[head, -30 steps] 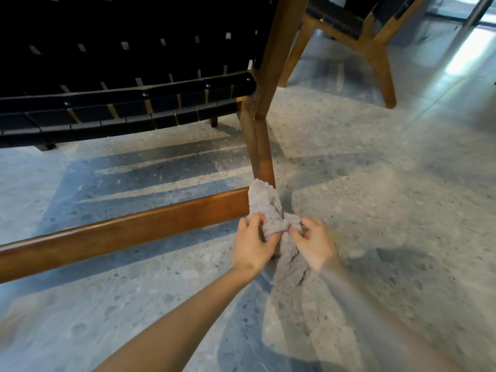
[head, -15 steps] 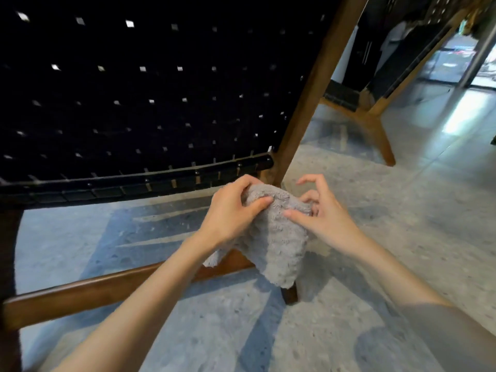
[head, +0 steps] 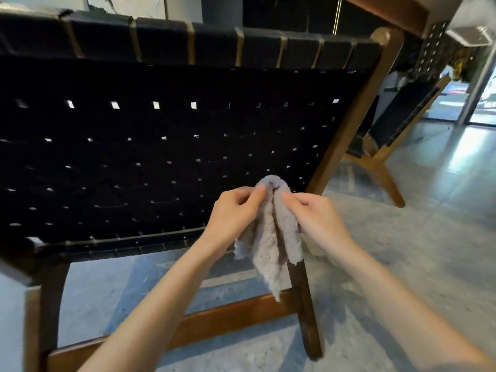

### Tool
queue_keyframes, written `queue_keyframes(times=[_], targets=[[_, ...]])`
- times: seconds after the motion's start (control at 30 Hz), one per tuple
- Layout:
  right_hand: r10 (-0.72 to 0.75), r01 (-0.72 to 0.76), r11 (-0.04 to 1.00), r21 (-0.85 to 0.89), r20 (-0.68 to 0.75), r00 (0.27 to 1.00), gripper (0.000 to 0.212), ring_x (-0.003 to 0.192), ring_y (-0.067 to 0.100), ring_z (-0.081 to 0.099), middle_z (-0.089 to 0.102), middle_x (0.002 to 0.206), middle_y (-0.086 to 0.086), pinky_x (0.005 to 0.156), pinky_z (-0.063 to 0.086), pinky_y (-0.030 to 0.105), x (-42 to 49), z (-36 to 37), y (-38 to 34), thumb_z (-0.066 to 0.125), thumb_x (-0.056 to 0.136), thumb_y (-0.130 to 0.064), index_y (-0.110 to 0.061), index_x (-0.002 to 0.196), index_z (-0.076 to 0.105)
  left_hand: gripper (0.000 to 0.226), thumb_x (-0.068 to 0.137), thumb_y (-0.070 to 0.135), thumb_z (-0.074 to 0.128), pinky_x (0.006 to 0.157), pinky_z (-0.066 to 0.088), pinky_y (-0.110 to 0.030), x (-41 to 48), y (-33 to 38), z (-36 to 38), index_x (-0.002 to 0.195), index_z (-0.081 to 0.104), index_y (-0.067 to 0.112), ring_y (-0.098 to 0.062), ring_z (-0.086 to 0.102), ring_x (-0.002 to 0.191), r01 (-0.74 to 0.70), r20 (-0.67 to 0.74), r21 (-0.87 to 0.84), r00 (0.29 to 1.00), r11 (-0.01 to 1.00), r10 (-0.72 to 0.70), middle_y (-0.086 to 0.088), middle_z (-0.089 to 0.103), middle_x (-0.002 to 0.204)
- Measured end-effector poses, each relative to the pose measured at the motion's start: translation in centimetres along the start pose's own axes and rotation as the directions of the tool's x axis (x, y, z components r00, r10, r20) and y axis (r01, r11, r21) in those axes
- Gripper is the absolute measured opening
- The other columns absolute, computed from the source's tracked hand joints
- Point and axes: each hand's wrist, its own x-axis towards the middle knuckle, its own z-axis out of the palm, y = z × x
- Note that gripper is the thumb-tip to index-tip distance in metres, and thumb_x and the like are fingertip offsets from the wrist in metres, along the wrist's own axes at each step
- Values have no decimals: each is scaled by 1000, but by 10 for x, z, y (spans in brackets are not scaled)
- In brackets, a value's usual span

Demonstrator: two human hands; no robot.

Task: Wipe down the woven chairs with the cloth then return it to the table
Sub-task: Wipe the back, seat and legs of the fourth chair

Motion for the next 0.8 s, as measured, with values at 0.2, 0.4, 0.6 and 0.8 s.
queue_keyframes(times=[0.2, 0.4, 0.6, 0.8], targets=[[-66, 116, 944, 310, -167, 984, 19, 92, 10, 69, 73, 97, -4, 75, 57, 24, -6, 11, -18, 65, 90, -21, -21, 109, 69, 46, 99, 50, 22, 75, 51, -11, -6, 18, -8, 110, 64, 34, 18, 55, 99, 51, 289, -345, 956, 937, 54, 37, 62, 101], [-348, 357, 920, -163, -762, 547, 18, 82, -8, 51, 58, 95, 4, 75, 37, 2, 10, -18, -43, 69, 84, -10, -1, 100, 71, 34, 100, 29, 41, 105, 38, -19, 3, 37, -22, 131, 54, 28, 6, 37, 128, -470, -130, 222, 854, 854, 503, 18, 45, 138], [-572, 470, 777, -419, -781, 250, 31, 101, 8, 53, 58, 108, 20, 92, 43, 13, 56, -19, -62, 64, 82, 2, 5, 113, 66, 52, 91, 13, 52, 119, 10, -44, 16, 47, -27, 142, 41, 15, -21, 4, 147, -514, 80, 777, 652, 363, 754, -1, 14, 159], [-720, 274, 675, -685, -533, 444, 41, 133, 34, 41, 45, 141, 21, 111, 36, 40, 83, -3, -47, 56, 93, -5, 0, 133, 52, 65, 86, 13, 57, 113, -8, -60, 31, 35, -37, 146, 34, 22, -27, 1, 147, -330, 137, 935, 676, 131, 725, -6, 13, 159]])
